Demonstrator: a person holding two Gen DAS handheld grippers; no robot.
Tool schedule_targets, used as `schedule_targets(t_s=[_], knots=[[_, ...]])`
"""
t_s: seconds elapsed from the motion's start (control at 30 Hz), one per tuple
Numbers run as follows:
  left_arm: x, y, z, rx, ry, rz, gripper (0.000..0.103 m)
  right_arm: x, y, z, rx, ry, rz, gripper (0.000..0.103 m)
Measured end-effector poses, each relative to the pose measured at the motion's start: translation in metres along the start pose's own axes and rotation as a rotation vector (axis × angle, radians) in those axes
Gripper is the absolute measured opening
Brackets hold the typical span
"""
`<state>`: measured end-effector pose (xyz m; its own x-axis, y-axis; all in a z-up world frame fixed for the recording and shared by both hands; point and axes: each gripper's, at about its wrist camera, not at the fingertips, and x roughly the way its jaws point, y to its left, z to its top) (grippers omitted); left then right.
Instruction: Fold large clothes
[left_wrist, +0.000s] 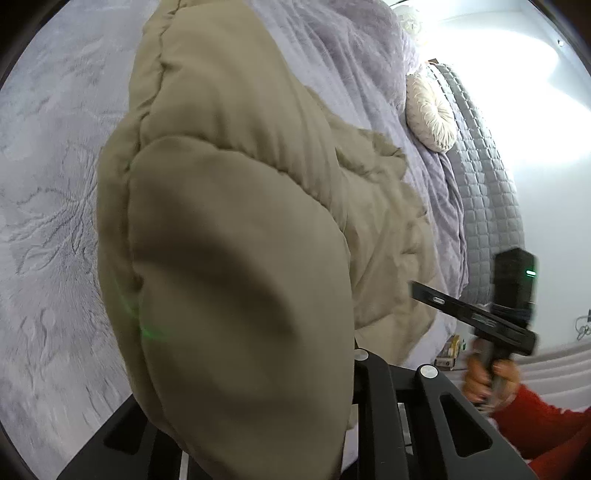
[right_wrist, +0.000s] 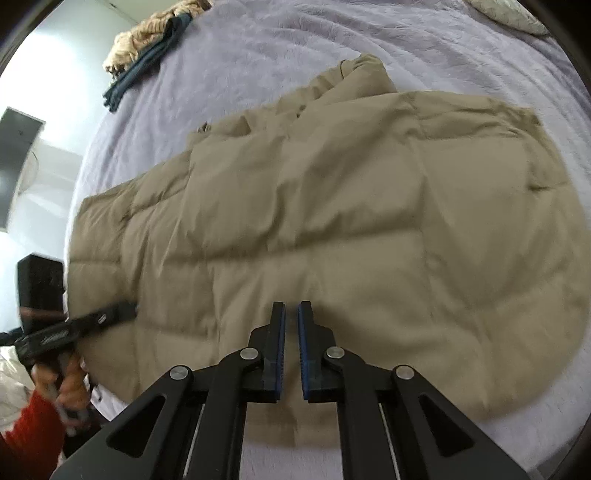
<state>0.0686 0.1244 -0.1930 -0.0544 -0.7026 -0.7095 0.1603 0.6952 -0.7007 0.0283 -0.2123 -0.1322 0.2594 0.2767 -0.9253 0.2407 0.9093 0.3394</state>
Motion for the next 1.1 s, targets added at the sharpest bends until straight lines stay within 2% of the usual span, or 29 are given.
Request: schedule_targets(t_s=[0.13,0.27,0.43,0.5,0.6,0.7,0.73,0.8,0.87,0.9,0.93,0.97,1.0,1.03,1.07,1.1], knots=[[-0.02,-0.048,0.003,0.046,-0.011,0.024,0.023,0.03,-0.019,0.013,0.044,0.016,0.067,0.007],[-0.024,-0.122,0.008,0.142,0.012,0.08,0.023,0.052,-0.04,0.019,0.118,0.046,0.154,0.005],[0.012,-0.214,0.023,0.263,0.09,0.18,0.023,0.064,-0.054,0.023,0.144,0.085,0.222,0.003],[0.023,-0.236,0.024,0.284,0.114,0.197,0.023,0.057,-0.059,0.024,0.144,0.097,0.233,0.003],[0.048,-0.271,0.03,0.302,0.135,0.211,0.024,0.03,-0.081,0.022,0.146,0.068,0.221,0.003],[0.075,-0.29,0.031,0.348,0.169,0.245,0.027,0.001,-0.112,0.012,0.187,0.027,0.21,0.004],[0.085,-0.289,0.03,0.361,0.183,0.239,0.032,-0.011,-0.128,0.005,0.212,0.01,0.207,0.004],[0.11,-0.295,0.028,0.377,0.225,0.226,0.033,-0.025,-0.146,-0.004,0.242,-0.006,0.209,0.007],[0.131,-0.297,0.029,0.393,0.259,0.219,0.036,-0.042,-0.167,-0.018,0.265,-0.024,0.173,0.008],[0.146,-0.298,0.03,0.383,0.291,0.201,0.049,-0.046,-0.172,-0.022,0.272,-0.03,0.158,0.008],[0.154,-0.297,0.031,0.36,0.302,0.183,0.056,-0.052,-0.179,-0.028,0.286,-0.035,0.141,0.008],[0.162,-0.296,0.033,0.345,0.308,0.17,0.057,-0.059,-0.187,-0.036,0.305,-0.04,0.128,0.008],[0.17,-0.293,0.034,0.347,0.317,0.161,0.057,-0.064,-0.192,-0.042,0.313,-0.045,0.121,0.015],[0.177,-0.291,0.036,0.346,0.325,0.153,0.057,-0.068,-0.194,-0.046,0.317,-0.049,0.112,0.04],[0.184,-0.289,0.038,0.34,0.333,0.14,0.058,-0.077,-0.196,-0.054,0.319,-0.063,0.096,0.058],[0.189,-0.287,0.04,0.332,0.346,0.111,0.068,-0.083,-0.196,-0.06,0.32,-0.081,0.096,0.084]])
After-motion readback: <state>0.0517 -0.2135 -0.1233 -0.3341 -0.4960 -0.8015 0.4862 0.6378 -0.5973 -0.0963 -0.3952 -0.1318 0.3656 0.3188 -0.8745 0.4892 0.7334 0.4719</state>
